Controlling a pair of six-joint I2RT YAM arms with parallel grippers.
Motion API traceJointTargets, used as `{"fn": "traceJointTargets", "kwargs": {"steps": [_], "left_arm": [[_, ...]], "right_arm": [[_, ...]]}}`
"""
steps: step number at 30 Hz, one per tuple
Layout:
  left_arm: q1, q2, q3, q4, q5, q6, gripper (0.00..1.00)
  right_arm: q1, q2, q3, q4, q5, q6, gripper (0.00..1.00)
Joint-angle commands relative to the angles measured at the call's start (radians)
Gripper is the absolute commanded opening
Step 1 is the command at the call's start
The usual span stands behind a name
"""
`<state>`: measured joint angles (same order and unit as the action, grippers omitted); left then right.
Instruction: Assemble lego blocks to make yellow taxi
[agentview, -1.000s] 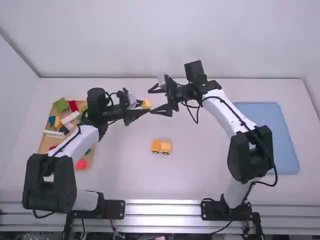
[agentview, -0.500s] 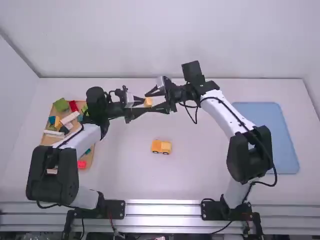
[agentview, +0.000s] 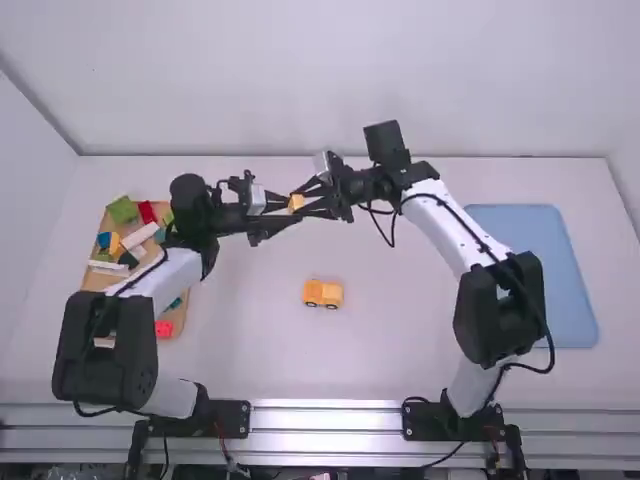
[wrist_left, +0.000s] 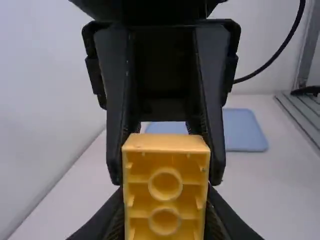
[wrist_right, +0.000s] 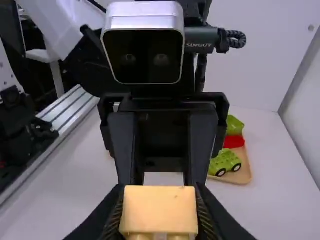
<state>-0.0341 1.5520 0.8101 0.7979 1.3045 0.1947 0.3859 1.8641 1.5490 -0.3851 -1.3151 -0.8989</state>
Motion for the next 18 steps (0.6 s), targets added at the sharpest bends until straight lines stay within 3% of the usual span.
{"fn": "traceJointTargets", "kwargs": {"steps": [1,4,6,7,8,9,10,14,18], "left_arm": [[-0.01,0.002,0.002,0.023,0.016,-0.034,0.2],[-0.012,0.002,0.002,0.021,0.016,-0.034,0.24],[-0.011,0.002,0.002,0.01,0.016,-0.033,0.43],[-0.011,0.002,0.002,0.006,0.016,-0.031,0.45],[-0.012,0.002,0.002,-0.004,0.016,-0.025,0.59],[-0.011,0.002,0.002,-0.015,0.016,-0.018,0.84],[-0.01,0.002,0.002,-0.026,0.014,-0.019,0.99],[-0.011,0.002,0.002,-0.127,-0.076,-0.023,0.99],[-0.011,0.002,0.002,-0.368,-0.372,-0.021,0.99]], "right_arm": [[0.022,0.006,0.021,-0.008,0.027,0.003,0.23],[0.029,0.006,0.021,0.009,0.033,0.004,0.19],[0.025,0.006,0.021,0.019,0.029,0.004,0.15],[0.024,0.006,0.021,0.02,0.029,0.004,0.14],[0.017,0.006,0.022,0.039,0.031,0.026,0.1],[0.01,0.006,0.022,0.058,0.034,0.059,0.08],[0.004,0.006,0.022,0.078,0.039,0.096,0.07],[-0.021,0.004,0.022,0.144,0.123,0.213,0.06],[-0.028,-0.021,0.022,0.143,0.441,0.378,0.02]]}}
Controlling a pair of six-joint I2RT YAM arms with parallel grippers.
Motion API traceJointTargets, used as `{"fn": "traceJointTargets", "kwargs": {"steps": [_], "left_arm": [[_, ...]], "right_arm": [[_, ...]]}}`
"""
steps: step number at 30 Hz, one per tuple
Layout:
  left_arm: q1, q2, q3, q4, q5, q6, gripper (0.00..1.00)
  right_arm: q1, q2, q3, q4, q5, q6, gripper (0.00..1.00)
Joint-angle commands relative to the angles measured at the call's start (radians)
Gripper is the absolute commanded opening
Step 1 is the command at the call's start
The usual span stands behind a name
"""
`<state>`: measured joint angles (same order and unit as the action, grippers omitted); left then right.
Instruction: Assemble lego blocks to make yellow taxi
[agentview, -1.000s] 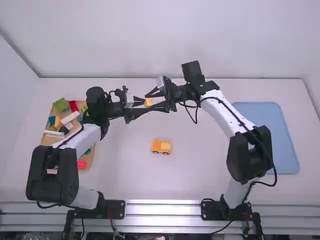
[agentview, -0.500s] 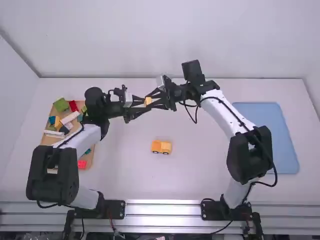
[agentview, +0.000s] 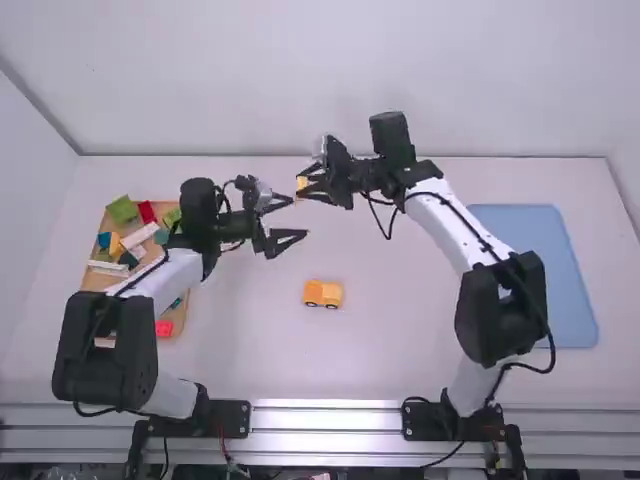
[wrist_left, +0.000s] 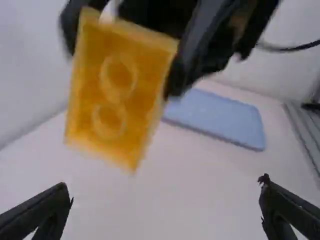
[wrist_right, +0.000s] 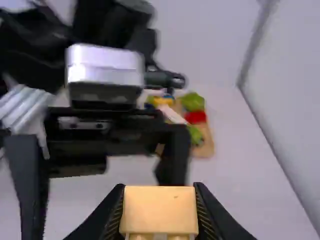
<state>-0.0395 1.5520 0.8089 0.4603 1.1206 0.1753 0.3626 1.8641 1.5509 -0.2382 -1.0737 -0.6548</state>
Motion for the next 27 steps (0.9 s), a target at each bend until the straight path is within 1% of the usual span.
{"fn": "traceJointTargets", "kwargs": {"steps": [1,2,3,4,6,7,8,10,11,12,15,18,20,21,23,27], "left_arm": [[-0.006,0.002,0.003,-0.101,-0.285,0.009,0.99],[-0.006,0.002,0.003,-0.166,-0.374,0.023,0.99],[-0.006,0.002,0.003,-0.184,-0.401,0.027,0.99],[-0.006,0.002,0.003,-0.249,-0.516,0.03,0.99],[-0.006,0.002,0.003,-0.305,-0.653,0.004,0.99],[-0.006,0.002,0.003,-0.32,-0.705,-0.019,0.99],[-0.006,0.002,0.003,-0.325,-0.73,-0.036,0.99],[0.003,-0.023,0.003,-0.327,-0.786,-0.082,0.99],[0.003,-0.023,0.003,-0.327,-0.786,-0.082,0.99],[0.012,-0.064,0.003,-0.328,-0.814,-0.082,0.99],[0.02,-0.137,0.003,-0.345,-0.889,-0.127,0.99],[0.028,-0.329,0.003,-0.465,-1.125,-0.238,0.99],[0.022,-0.421,0.002,-0.542,-1.236,-0.29,0.99],[0.02,-0.488,-0.005,-0.59,-1.316,-0.34,0.99],[0.022,-0.587,-0.027,-0.641,-1.413,-0.426,0.99],[0.025,-0.763,-0.103,-0.665,-1.49,-0.476,0.99]], "right_arm": [[0.005,-0.034,0.02,-0.032,0.302,0.156,0.02],[0.019,-0.044,0.02,-0.065,0.403,0.164,0.03],[0.025,-0.048,0.02,-0.079,0.439,0.169,0.03],[0.053,-0.057,0.021,-0.131,0.582,0.205,0.04],[0.099,-0.061,0.029,-0.217,0.774,0.254,0.0],[0.122,-0.059,0.035,-0.264,0.848,0.27,0.0],[0.135,-0.057,0.037,-0.291,0.883,0.279,0.0],[0.206,-0.044,0.037,-0.415,0.983,0.321,0.0],[0.206,-0.044,0.037,-0.415,0.983,0.321,0.0],[0.239,-0.021,0.037,-0.451,0.984,0.336,0.0],[0.261,0.014,0.038,-0.455,0.954,0.343,0.0],[0.282,0.064,0.06,-0.467,0.847,0.334,0.0],[0.295,0.096,0.09,-0.487,0.834,0.309,0.0],[0.307,0.124,0.121,-0.5,0.835,0.303,0.0],[0.327,0.171,0.173,-0.531,0.834,0.266,0.0],[0.382,0.275,0.297,-0.621,0.835,0.185,0.0]]}}
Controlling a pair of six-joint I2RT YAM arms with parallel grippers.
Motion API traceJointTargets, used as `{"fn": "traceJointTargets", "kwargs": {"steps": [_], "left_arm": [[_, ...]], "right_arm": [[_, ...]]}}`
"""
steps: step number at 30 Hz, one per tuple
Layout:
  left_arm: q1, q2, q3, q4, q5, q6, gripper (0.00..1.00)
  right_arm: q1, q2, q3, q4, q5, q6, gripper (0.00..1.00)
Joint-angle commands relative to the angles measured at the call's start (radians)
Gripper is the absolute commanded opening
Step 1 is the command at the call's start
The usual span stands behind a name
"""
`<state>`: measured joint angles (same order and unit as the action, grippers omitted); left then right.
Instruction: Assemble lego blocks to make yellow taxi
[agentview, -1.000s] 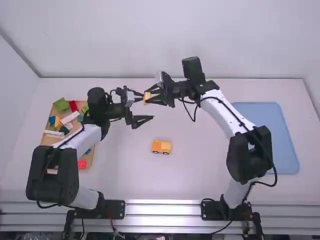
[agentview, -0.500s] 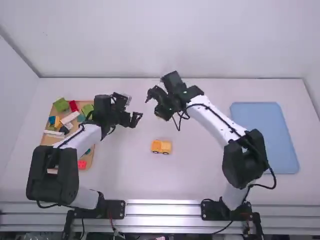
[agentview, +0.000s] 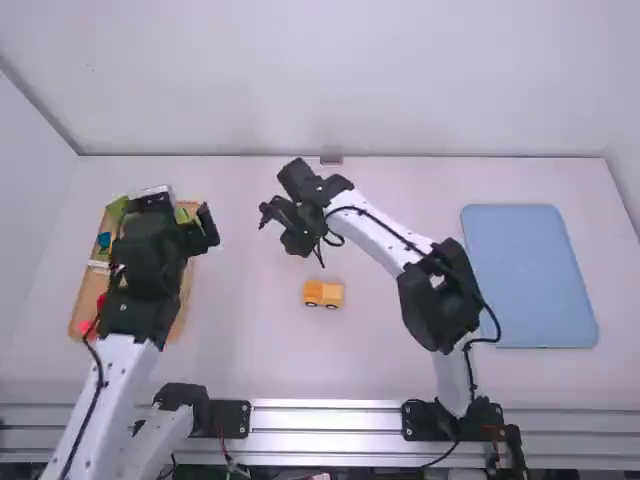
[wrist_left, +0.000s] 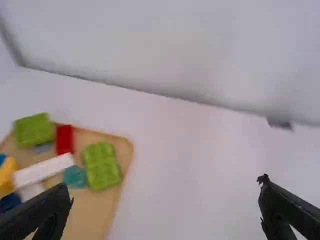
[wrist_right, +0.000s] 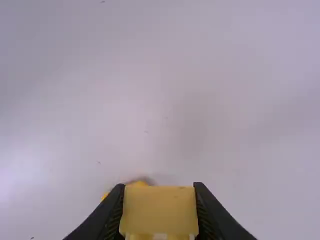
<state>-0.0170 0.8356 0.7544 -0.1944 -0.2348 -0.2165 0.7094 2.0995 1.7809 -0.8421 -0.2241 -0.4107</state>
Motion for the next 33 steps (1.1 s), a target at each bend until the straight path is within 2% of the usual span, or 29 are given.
{"fn": "traceJointTargets", "kwargs": {"steps": [1,6,11,15,21,23,25,26,33], "left_arm": [[0.002,-0.098,-0.081,-0.005,-0.149,-0.083,0.99],[0.007,-0.299,-0.222,0.067,-0.149,-0.081,0.99],[0.008,-0.405,-0.336,0.159,-0.15,-0.064,0.99],[0.011,-0.415,-0.366,0.174,-0.148,-0.068,0.99],[0.01,-0.409,-0.377,0.169,-0.141,-0.068,0.99],[0.01,-0.402,-0.377,0.173,-0.14,-0.067,0.99],[0.01,-0.394,-0.376,0.176,-0.141,-0.067,0.99],[0.01,-0.391,-0.376,0.177,-0.14,-0.067,0.99],[0.01,-0.369,-0.376,0.17,-0.127,-0.066,0.99]], "right_arm": [[0.055,0.075,0.109,-0.056,-0.015,-0.079,0.0],[0.108,0.24,0.272,-0.196,0.001,-0.157,0.0],[0.146,0.369,0.409,-0.307,0.043,-0.178,0.0],[0.166,0.417,0.455,-0.352,0.1,-0.179,0.0],[0.188,0.446,0.456,-0.351,0.102,-0.199,0.0],[0.187,0.446,0.456,-0.348,0.097,-0.2,0.13],[0.187,0.446,0.458,-0.341,0.098,-0.2,0.92],[0.187,0.446,0.458,-0.341,0.099,-0.2,0.98],[0.143,0.394,0.458,-0.318,0.119,-0.123,0.98]]}}
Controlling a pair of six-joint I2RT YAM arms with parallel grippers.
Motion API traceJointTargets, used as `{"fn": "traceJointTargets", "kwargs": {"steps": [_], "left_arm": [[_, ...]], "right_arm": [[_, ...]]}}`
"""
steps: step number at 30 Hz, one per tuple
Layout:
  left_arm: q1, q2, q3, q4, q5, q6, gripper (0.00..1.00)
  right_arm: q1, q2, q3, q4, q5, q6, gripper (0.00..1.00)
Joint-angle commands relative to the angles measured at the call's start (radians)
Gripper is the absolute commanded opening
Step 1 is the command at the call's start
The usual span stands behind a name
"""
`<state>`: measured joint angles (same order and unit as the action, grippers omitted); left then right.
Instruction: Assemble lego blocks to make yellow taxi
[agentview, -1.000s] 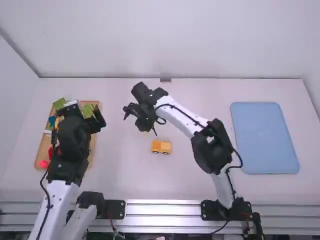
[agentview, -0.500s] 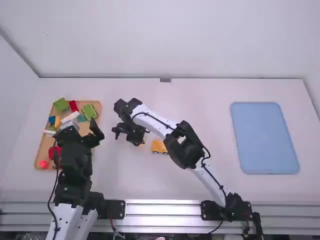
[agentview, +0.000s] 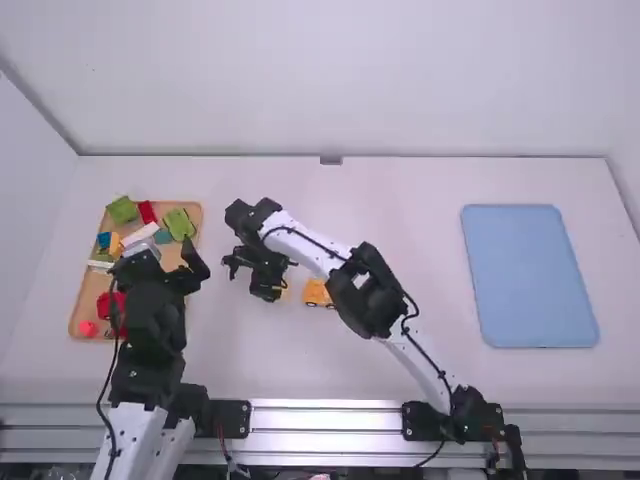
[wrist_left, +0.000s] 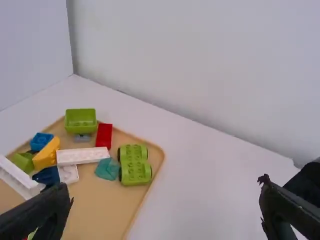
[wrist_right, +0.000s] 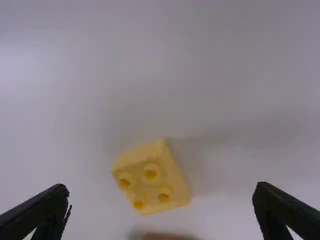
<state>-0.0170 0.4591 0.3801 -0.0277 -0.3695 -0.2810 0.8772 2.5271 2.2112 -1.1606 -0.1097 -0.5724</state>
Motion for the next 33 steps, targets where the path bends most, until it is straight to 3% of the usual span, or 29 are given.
{"fn": "traceJointTargets", "kwargs": {"steps": [1,11,15,17,19,21,24,28,33], "left_arm": [[0.01,0.014,-0.002,0.007,0.03,0.001,0.99],[0.01,0.155,-0.002,0.074,0.185,0.049,0.99],[0.011,0.257,-0.002,0.117,0.205,0.069,0.99],[0.01,0.333,0.001,0.157,0.214,0.095,0.99],[0.011,0.365,0.011,0.169,0.248,0.132,0.99],[0.008,0.438,0.06,0.167,0.313,0.206,0.99],[-0.007,0.519,0.127,0.143,0.385,0.286,0.99],[-0.006,0.654,0.283,-0.039,0.534,0.438,0.99],[-0.05,0.816,0.474,-0.308,0.54,0.67,0.99]], "right_arm": [[-0.034,-0.05,0.028,0.009,-0.005,0.037,0.98],[-0.111,-0.253,-0.002,0.062,0.003,0.057,0.98],[-0.14,-0.358,-0.175,0.218,0.055,0.148,0.98],[-0.164,-0.466,-0.386,0.395,0.119,0.225,0.98],[-0.177,-0.531,-0.499,0.488,0.135,0.252,0.98],[-0.204,-0.68,-0.707,0.643,0.137,0.283,0.98],[-0.247,-0.842,-0.906,0.805,0.124,0.339,0.98],[-0.336,-1.03,-1.154,1.012,-0.006,0.366,0.98],[-0.44,-1.155,-1.373,1.228,-0.167,0.367,0.98]]}}
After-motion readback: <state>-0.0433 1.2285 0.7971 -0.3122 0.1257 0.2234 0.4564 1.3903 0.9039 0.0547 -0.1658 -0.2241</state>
